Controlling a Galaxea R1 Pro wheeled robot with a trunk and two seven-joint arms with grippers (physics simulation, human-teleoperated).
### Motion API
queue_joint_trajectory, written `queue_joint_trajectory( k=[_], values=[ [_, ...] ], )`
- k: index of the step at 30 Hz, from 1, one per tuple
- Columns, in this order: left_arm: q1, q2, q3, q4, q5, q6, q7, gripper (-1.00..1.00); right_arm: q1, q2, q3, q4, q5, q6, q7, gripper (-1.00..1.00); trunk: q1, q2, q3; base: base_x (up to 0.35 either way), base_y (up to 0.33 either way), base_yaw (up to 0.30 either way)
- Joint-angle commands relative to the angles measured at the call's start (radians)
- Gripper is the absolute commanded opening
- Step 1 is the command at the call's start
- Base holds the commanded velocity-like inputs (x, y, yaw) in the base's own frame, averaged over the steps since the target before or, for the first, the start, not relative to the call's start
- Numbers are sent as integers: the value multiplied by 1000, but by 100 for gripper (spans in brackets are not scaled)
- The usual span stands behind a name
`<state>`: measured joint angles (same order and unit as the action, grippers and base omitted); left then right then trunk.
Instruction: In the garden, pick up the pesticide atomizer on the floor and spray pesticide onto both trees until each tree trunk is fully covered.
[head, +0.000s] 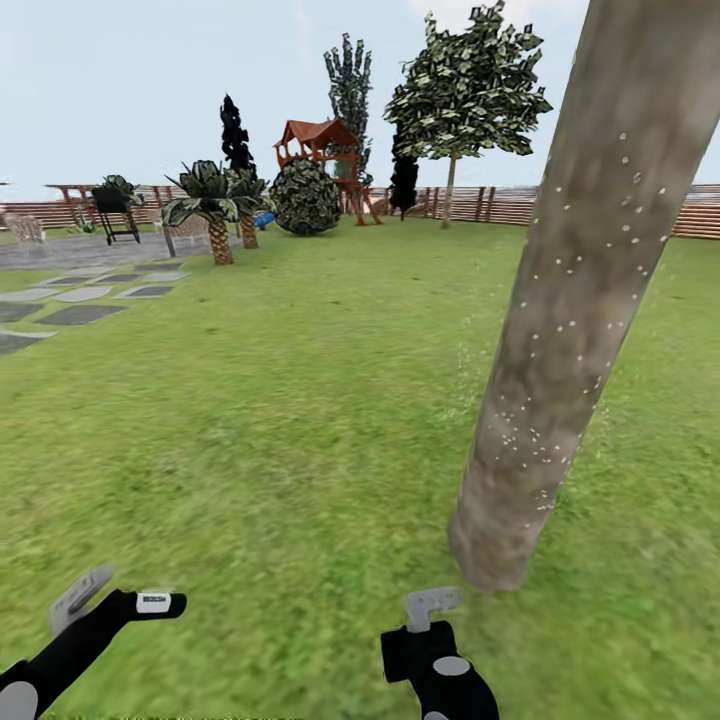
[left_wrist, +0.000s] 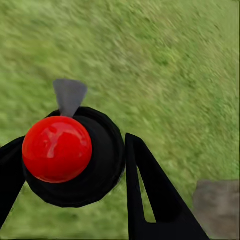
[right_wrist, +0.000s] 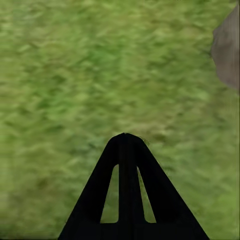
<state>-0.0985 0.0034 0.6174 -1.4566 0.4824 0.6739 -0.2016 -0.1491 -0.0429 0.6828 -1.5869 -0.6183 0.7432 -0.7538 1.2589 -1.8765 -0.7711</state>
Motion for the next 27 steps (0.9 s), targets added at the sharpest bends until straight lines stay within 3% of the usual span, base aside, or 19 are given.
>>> queue_joint_trajectory(
  k=[1, 5, 8, 10, 11, 13, 16, 19, 21, 23, 27],
  values=[
    [-1, 0, 1, -1, 3, 7, 9, -100, -1, -2, 9, -1, -8, -2, -10, 100, 0, 0, -1, 0, 0, 187],
    [-1, 1, 0, -1, 2, 7, 25, -100, -1, -16, 23, -1, 16, -93, -10, 100, 0, 0, -1, 0, 0, 83],
    [-2, 5, -6, -1, -2, 8, 25, -100, -1, -20, 30, -1, 24, -119, -10, 100, 0, 0, -1, 0, 0, 18],
    [-2, 8, -26, -2, -7, 9, 22, -100, -1, -20, 32, 0, 27, -125, -13, 100, 0, 0, -1, 0, 0, 106],
    [-2, 10, -43, -2, -27, 9, 21, -100, -1, -20, 33, 0, 29, -126, -15, 100, 0, 0, 0, 0, 0, 195],
    [-3, 11, -86, -3, -123, 9, 14, -100, -1, -20, 37, 2, 33, -128, -17, 100, 0, 0, 0, 0, 0, 239],
    [-5, 13, -151, -6, -308, -5, -48, -100, -1, -18, 42, 21, 35, -135, -19, 100, 0, 0, 1, 0, 0, 270],
    [-3, 8, -242, -8, -490, -39, -120, -100, -1, -16, 82, 63, 37, -184, -19, 100, 0, 0, 2, 0, 0, 282],
    [-2, 6, -279, -7, -561, -53, -128, -100, -1, -15, 107, 72, 45, -198, -20, 100, 0, 0, 2, 0, 0, 285],
    [-1, 5, -302, -8, -609, -63, -128, -100, -1, -14, 123, 79, 82, -209, -20, 100, 0, 0, 2, 0, 0, 286],
    [1, 4, -316, -10, -635, -104, -91, -100, -1, -15, 131, 83, 144, -218, -21, 100, 0, 0, 2, 0, 0, 199]
  ],
)
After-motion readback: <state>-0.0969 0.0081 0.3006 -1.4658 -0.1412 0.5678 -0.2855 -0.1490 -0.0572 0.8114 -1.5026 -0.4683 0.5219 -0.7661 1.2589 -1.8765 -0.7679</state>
